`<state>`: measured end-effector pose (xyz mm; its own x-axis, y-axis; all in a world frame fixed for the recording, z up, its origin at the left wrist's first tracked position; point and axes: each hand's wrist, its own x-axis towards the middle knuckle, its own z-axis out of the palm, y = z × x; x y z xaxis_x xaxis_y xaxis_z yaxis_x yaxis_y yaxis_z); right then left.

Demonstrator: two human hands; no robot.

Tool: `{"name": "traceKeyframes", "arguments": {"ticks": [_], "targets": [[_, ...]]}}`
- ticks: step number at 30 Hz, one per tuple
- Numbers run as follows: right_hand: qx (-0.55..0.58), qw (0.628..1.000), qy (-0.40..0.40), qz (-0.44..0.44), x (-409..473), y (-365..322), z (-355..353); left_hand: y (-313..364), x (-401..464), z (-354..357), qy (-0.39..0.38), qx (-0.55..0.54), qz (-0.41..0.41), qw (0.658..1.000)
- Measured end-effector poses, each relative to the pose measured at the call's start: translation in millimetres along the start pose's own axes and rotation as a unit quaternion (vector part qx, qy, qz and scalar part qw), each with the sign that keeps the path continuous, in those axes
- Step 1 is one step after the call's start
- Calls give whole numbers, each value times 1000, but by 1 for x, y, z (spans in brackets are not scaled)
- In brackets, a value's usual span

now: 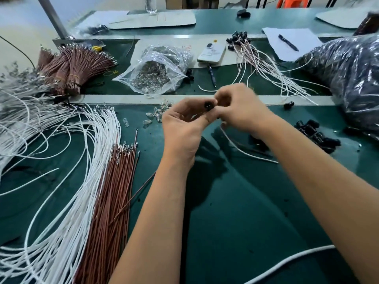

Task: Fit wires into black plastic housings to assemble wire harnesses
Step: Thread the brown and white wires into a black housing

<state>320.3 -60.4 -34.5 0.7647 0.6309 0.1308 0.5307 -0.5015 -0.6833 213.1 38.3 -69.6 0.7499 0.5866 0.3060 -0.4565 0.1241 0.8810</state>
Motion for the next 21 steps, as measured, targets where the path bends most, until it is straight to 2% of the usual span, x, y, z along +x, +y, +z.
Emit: {"name": "traceKeyframes", "arguments": {"ticks": [2, 4, 6, 11, 17, 21], "targets": [[100, 991, 83, -20, -26, 14, -16, -2, -2, 4, -36, 38, 3, 999], [135, 974, 170, -57, -48, 22, -26, -3, -5, 8, -50, 72, -4, 996], [176, 959, 207, -80, -67, 24, -32, -3, -7, 12, -62, 92, -13, 994], [215, 950, 187, -124, -93, 24, -30, -3, -9, 17, -98, 126, -10, 987], [135, 960, 193, -154, -98, 29, -23, -8, -7, 18, -118, 176, 14, 977], [53, 954, 207, -210, -98, 29, -27, -8, -7, 18, -125, 194, 21, 973]]}}
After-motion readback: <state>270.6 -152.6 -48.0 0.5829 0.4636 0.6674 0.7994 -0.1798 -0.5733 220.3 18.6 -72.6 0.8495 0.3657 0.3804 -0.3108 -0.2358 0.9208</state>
